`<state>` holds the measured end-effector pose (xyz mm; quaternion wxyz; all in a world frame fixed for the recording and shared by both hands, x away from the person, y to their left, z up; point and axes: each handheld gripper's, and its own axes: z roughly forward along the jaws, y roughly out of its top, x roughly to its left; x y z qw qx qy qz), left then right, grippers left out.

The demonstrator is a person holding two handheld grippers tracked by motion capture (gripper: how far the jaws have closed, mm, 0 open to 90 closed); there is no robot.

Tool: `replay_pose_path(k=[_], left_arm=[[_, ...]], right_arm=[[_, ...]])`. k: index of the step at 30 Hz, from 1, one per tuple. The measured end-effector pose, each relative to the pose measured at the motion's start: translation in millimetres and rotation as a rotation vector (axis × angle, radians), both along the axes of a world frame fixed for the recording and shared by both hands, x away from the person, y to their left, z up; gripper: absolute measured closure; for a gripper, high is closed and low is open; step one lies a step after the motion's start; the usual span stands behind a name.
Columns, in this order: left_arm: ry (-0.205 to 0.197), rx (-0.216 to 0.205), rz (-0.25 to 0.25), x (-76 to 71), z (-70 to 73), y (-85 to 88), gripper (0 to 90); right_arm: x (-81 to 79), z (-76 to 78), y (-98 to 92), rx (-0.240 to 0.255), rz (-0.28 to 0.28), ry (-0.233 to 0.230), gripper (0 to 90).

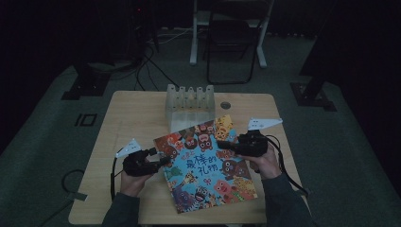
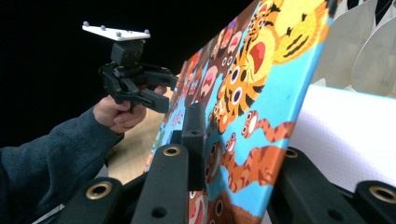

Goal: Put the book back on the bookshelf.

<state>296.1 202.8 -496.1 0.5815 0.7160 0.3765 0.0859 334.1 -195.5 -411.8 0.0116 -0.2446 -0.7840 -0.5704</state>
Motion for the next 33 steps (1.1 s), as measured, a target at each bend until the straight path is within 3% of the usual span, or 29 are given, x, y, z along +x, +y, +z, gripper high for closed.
replay_pose_path(k=[18, 33], left_arm=[[-0.082, -0.036, 0.020, -6.1, 21.0, 3.4, 35.8], [-0.174, -0.050, 0.040, -17.9, 44.4, 6.8, 38.4]], right_arm=[[4.4, 1.7, -4.7, -0.044, 0.002, -0.046, 69.4], [8.8, -0.1, -7.4, -0.001, 0.013, -0.075, 68.3]])
